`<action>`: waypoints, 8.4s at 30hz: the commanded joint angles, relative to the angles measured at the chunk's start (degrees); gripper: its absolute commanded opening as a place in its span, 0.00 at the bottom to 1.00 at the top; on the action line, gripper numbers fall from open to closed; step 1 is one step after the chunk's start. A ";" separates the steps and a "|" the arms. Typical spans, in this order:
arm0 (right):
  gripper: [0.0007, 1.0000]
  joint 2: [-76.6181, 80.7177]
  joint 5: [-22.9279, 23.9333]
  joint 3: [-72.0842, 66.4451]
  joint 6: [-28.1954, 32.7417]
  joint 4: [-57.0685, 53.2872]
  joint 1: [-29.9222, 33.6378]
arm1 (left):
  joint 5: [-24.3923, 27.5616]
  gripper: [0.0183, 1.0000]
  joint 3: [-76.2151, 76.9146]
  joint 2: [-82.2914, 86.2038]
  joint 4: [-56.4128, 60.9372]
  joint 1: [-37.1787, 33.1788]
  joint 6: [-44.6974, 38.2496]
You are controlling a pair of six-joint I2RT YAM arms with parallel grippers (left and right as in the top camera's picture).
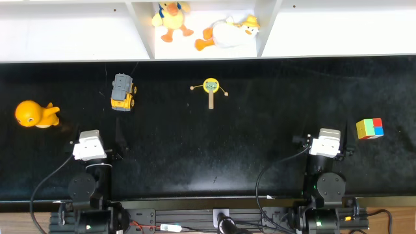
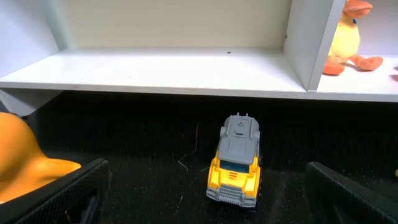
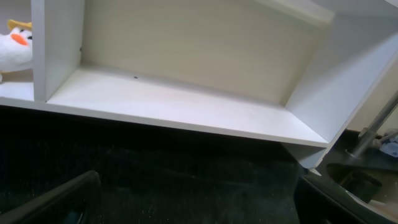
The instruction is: Store Toys
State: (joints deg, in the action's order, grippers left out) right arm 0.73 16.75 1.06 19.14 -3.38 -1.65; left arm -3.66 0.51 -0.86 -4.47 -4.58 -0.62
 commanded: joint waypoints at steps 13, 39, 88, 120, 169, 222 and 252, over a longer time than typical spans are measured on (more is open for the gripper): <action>1.00 -0.48 0.24 -0.74 -0.02 0.48 -0.31 | 0.37 1.00 0.07 0.11 -0.24 0.24 -0.83; 1.00 -0.48 0.24 -0.74 -0.02 0.48 -0.31 | 22.25 1.00 45.99 -52.85 -36.09 -30.53 -20.46; 1.00 -0.48 0.24 -0.74 -0.02 0.48 -0.31 | 24.83 0.15 51.49 -72.28 -20.15 -41.57 -24.74; 1.00 -0.48 0.24 -0.74 -0.02 0.48 -0.31 | 17.31 0.19 75.45 -82.25 -25.49 -27.17 -5.53; 1.00 -0.48 0.24 -0.74 -0.02 0.48 -0.31 | 9.51 0.72 82.93 -98.18 -17.94 -21.05 -3.82; 1.00 -0.48 0.24 -0.74 -0.02 0.48 -0.31 | 7.98 0.74 40.11 -83.30 -3.85 3.32 -1.22; 1.00 -0.48 0.24 -0.74 -0.02 0.48 -0.31 | 3.98 0.45 43.87 -66.20 -12.55 3.43 -2.40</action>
State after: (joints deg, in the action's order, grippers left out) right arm 0.73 16.75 1.06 19.14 -3.07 -1.63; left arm 0.99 41.12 -67.29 -17.26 -1.56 -2.04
